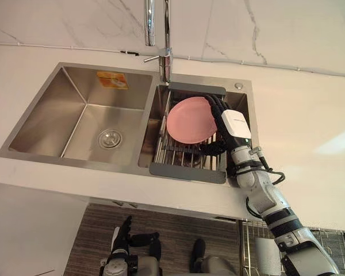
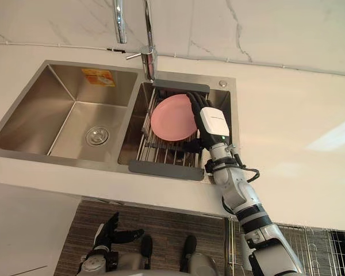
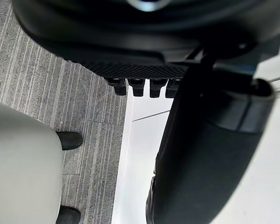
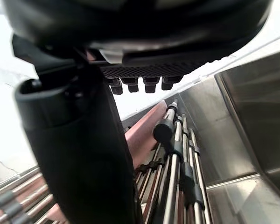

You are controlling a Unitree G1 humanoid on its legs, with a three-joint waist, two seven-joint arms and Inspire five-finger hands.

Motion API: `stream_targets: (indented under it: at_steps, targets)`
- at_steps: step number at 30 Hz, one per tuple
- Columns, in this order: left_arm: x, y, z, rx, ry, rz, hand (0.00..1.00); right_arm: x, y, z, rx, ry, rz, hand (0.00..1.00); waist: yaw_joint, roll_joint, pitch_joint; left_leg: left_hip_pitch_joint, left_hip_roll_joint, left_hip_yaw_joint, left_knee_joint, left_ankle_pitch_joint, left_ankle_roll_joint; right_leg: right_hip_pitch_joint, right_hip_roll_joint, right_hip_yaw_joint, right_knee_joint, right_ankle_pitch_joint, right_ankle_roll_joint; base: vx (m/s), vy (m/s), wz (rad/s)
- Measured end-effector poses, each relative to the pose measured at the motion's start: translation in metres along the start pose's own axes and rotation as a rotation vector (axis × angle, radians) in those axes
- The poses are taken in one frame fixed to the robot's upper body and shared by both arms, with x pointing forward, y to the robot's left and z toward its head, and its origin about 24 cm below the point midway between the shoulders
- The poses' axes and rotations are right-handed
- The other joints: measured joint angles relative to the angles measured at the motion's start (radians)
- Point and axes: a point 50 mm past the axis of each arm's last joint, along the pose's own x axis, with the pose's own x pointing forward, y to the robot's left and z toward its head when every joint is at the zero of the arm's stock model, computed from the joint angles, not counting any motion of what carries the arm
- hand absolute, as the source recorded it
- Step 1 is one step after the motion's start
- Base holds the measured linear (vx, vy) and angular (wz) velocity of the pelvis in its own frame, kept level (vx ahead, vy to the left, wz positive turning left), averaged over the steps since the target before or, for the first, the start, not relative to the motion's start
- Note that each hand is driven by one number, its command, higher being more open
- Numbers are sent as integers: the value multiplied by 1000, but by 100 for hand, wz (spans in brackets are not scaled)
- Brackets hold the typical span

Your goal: Walk over to the sink, pick up the cup, carry it to the dishwasher, place the cup inside the dishwasher, then close the dishwasher door

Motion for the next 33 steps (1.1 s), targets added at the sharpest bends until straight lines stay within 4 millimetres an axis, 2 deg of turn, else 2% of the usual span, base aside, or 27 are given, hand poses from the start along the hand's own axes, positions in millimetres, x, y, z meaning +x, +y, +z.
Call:
stream_targets:
  at_steps: [15, 26, 27, 33]
  targets:
    - [1, -1, 7, -9, -34, -2, 100, 18, -15, 5, -13, -18, -67, 100, -1, 9, 49, -13, -3, -5, 3, -1, 0, -20, -9, -2, 30, -9, 4, -10, 1, 2]
    - [2, -2, 8, -26, -36, 1, 100, 24, -22, 6, -22, -9, -114, 100, -1, 20, 58, -43, -5, -6, 26, 0, 0, -39, -12, 0, 36, -9, 3, 0, 0, 0]
    - [2, -2, 8, -28, -37, 2, 100, 24, -22, 6, -22, -10, -120, 0, -1, 23, 60, -44, -5, -7, 27, 1, -1, -39, -11, -1, 36, -9, 3, 0, 0, 0]
    - [3, -5, 11, -27, -44, -4, 100, 30, -28, 9, -27, -19, -146, 0, 1, 34, 73, -52, -3, -19, 26, 2, 0, -41, -9, -12, 35, -10, 2, -11, -9, 8]
